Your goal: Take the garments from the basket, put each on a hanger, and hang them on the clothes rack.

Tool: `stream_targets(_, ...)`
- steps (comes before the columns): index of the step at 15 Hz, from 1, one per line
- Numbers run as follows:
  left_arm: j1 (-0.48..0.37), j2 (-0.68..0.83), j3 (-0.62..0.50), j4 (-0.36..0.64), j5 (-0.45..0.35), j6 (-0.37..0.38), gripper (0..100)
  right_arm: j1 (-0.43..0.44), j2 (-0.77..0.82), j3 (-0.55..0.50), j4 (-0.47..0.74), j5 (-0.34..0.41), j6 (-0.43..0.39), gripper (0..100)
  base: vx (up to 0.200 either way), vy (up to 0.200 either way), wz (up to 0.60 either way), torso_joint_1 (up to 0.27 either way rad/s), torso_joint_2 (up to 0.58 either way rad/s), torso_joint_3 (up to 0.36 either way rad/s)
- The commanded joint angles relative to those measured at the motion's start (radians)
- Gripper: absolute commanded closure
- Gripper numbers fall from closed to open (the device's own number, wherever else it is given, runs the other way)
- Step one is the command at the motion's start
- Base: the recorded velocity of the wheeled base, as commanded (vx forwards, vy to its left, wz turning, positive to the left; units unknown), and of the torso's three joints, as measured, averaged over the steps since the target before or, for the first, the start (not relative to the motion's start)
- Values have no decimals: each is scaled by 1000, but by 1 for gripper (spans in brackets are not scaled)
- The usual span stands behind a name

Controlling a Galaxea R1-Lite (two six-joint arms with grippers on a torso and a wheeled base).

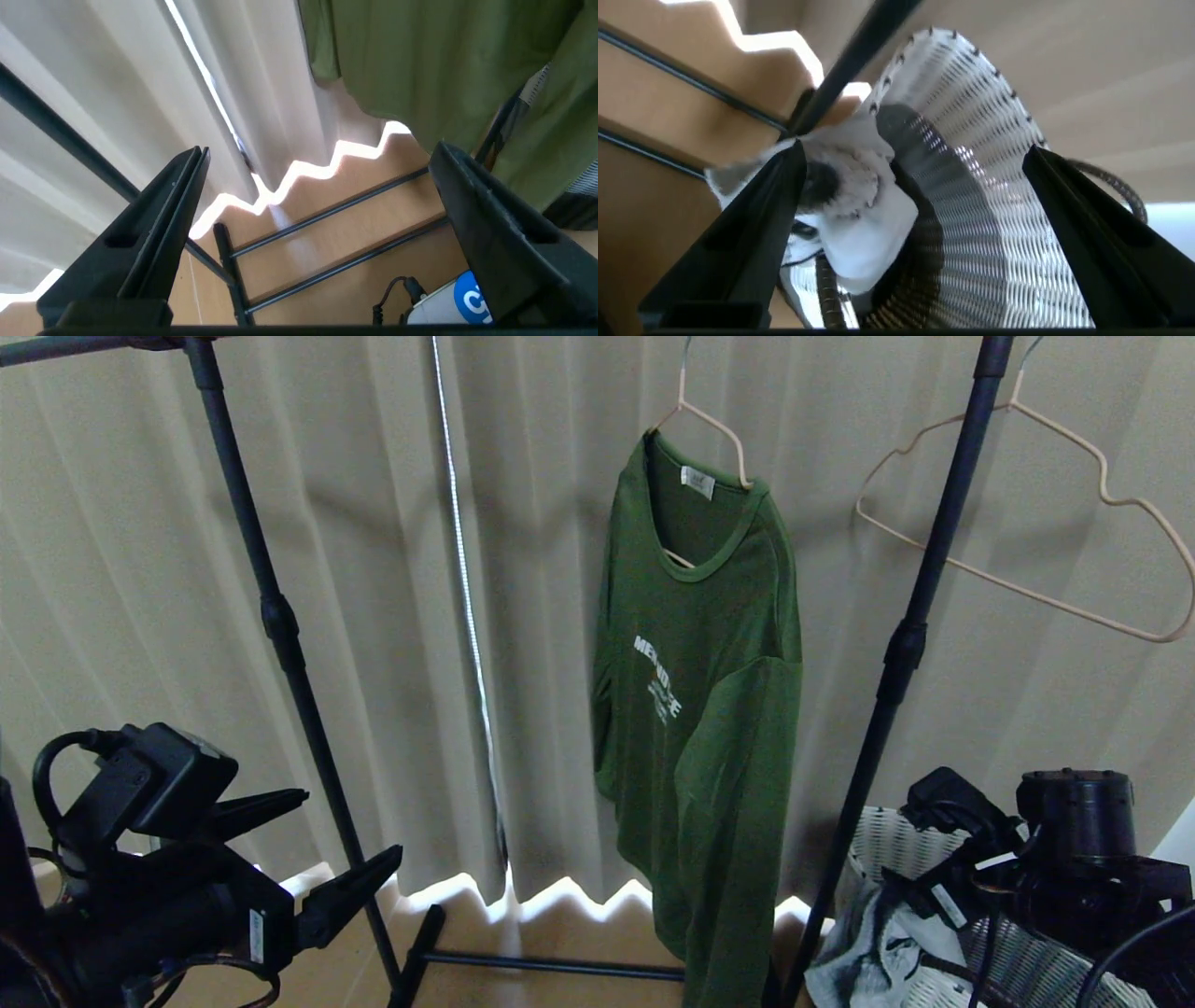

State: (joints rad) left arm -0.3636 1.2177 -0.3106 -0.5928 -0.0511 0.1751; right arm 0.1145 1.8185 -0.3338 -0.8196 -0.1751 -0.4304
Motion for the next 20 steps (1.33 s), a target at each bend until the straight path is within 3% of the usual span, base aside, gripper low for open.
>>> stream_targets(1,0,3,-1,-1,0,0,0,-1,39,4,3,-7,-1,0,0,0,0,0,0,0)
stream_targets(3,-3,6,-1,1,-1,0,0,-19,74,-1,-4,-55,1,0,0,0,0,0,0,0)
stream_targets(14,-1,5,1,-1,-1,0,0,-53,151,32,-18,-73,9,0,0,0,0,0,0,0)
stream_targets(20,-1,2,1,1,-1,0,0,-53,266,15,-153,-70,19,0,0,0,0,0,0,0)
